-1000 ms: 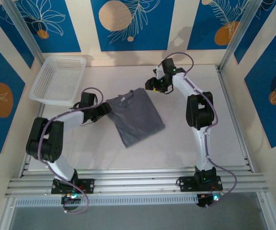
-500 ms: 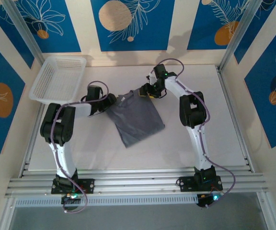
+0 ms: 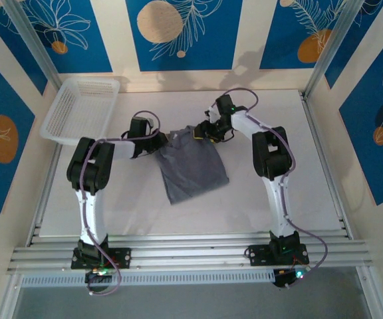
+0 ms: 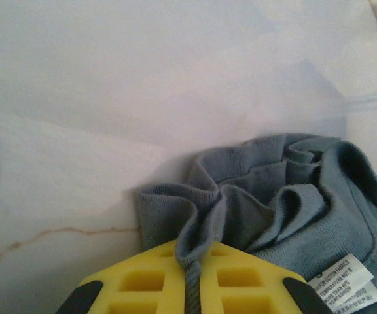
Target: Fold the inside-out t-shirt
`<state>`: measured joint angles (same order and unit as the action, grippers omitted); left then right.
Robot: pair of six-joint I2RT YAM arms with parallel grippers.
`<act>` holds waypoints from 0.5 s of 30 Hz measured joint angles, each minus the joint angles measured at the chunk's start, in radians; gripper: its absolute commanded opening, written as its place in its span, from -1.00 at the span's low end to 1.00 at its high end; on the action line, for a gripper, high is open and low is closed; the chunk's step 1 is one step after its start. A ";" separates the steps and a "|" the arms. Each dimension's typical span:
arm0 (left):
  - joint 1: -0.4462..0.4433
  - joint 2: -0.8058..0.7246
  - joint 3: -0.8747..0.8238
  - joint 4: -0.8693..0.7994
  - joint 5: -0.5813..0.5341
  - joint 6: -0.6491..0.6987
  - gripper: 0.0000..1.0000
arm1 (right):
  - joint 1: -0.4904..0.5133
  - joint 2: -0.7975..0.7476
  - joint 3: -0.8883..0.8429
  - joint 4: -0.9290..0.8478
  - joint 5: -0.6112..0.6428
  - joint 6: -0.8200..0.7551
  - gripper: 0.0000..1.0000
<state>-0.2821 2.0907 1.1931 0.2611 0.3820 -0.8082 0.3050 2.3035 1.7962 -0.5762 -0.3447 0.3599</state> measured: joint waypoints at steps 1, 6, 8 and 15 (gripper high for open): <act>-0.002 -0.006 -0.008 -0.004 0.012 0.018 -1.00 | -0.003 -0.045 -0.060 0.017 0.001 0.010 0.18; -0.023 -0.112 -0.106 -0.082 0.076 0.153 -1.00 | -0.018 -0.424 -0.504 0.187 0.032 0.079 0.32; -0.040 -0.167 -0.156 -0.109 0.082 0.195 -1.00 | -0.025 -0.572 -0.657 0.264 0.066 0.111 0.48; -0.064 -0.216 -0.220 -0.139 0.130 0.253 -1.00 | -0.071 -0.589 -0.838 0.436 0.115 0.149 0.51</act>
<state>-0.3466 1.8751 0.9726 0.1219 0.5117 -0.5552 0.2344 1.7149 0.9577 -0.1402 -0.2298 0.5087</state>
